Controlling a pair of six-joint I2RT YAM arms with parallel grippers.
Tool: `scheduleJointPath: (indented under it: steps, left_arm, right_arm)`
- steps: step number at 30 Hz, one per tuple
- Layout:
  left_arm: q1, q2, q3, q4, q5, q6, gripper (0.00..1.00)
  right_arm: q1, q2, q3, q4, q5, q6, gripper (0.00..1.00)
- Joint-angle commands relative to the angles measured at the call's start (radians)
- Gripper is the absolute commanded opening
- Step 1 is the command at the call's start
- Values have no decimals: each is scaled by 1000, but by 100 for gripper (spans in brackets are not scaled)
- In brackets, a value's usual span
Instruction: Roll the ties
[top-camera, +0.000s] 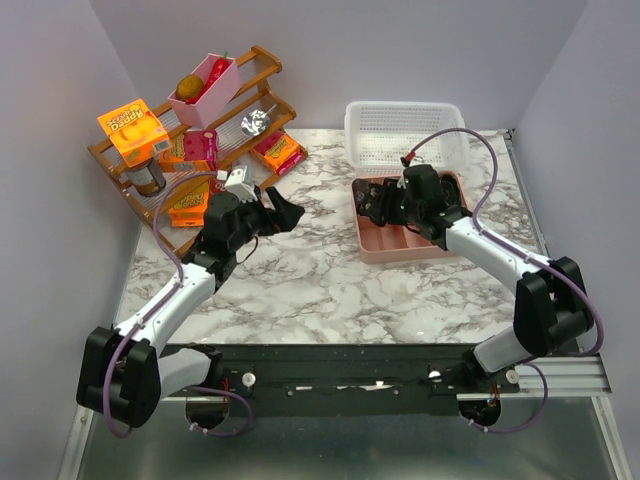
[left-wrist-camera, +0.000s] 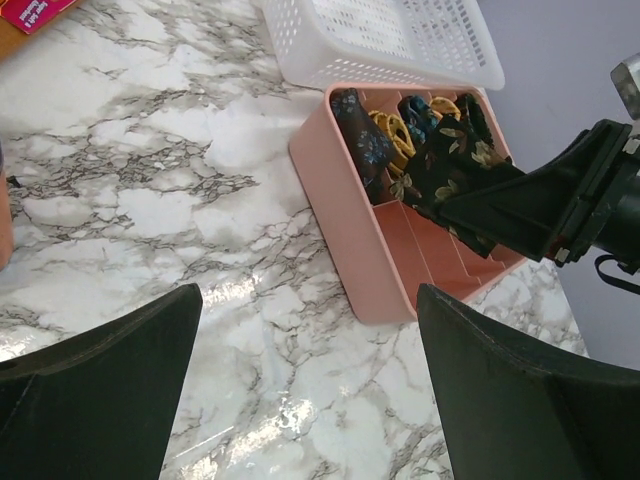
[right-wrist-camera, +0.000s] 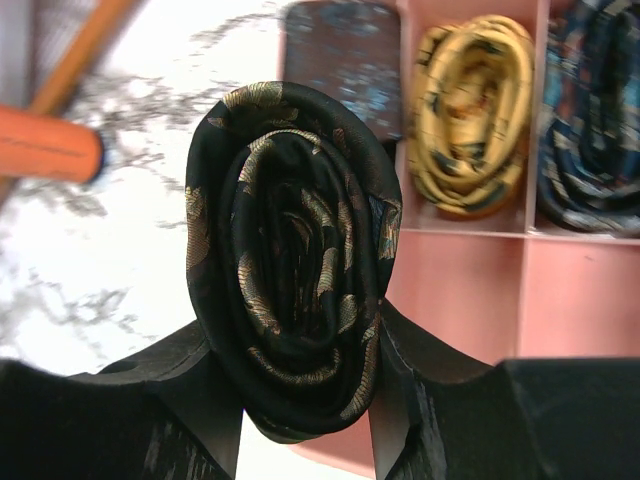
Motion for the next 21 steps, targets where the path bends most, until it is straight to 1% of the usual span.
scheduleJointPath:
  steps: [1,12,21]
  left_arm:
    - [3,22,-2,24,34,19,99]
    - [4,62,-5,41,49,16,99]
    - [4,67,-3,35,47,19,99]
  right_arm:
    - [16,-29,-35,3,128,18,1]
    - [58,21,-66,5,125,44,1]
    - [76,93,-77,14,208,97,1]
